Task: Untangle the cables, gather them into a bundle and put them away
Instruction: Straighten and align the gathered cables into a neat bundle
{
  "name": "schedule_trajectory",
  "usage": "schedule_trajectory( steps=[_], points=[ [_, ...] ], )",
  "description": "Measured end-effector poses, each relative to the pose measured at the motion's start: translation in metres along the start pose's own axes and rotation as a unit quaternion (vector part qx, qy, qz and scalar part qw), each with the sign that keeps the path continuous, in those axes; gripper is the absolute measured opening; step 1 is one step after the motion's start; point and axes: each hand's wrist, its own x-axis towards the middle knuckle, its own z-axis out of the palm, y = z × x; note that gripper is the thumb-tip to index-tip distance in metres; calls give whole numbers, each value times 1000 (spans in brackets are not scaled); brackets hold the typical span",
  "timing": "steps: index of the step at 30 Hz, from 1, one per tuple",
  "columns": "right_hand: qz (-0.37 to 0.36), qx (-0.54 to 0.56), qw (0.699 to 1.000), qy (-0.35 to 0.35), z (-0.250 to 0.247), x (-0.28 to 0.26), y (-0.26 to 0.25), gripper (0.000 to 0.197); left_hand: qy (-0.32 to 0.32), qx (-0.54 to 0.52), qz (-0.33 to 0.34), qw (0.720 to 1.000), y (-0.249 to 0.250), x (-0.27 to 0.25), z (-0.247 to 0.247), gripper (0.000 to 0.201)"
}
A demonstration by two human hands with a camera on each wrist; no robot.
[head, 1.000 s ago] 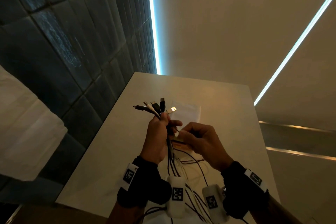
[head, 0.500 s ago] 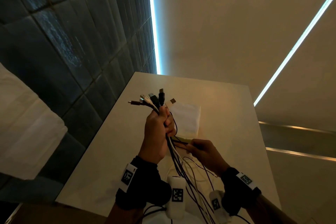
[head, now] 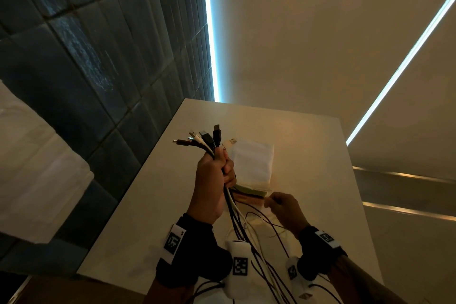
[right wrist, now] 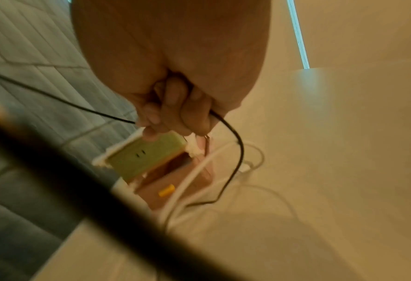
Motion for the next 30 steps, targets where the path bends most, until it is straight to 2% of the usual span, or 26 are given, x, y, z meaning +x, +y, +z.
schedule_trajectory(
  steps=[3, 5, 8, 13, 17, 21, 25, 30],
  points=[
    [-1, 106, 993, 56, -17, 1, -39, 19, 9, -2, -6, 1000, -2, 0, 2, 28],
    [-30, 215, 975, 48, -31, -5, -75, 18, 21, -2, -5, 1000, -5, 0, 4, 27],
    [-98, 294, 951, -2, -47, -20, -120, 14, 40, 20, -3, 999, -10, 0, 7, 23],
    [-175, 289, 934, -117, -51, -43, -152, 10, 47, 12, 2, 999, -10, -2, 10, 22],
    [-150, 291, 933, -151, -42, -45, -144, 9, 25, -40, 0, 999, -3, -7, 16, 27],
    [-110, 271, 950, -107, -30, -31, -109, 15, 17, -105, 9, 994, 1, -6, 15, 28],
    [-89, 227, 966, -81, -17, -19, -65, 21, 2, -96, 14, 995, 0, -4, 9, 30],
    [-70, 174, 981, -44, -7, -12, -34, 25, -12, -95, 19, 995, 1, -5, 7, 30]
  ],
)
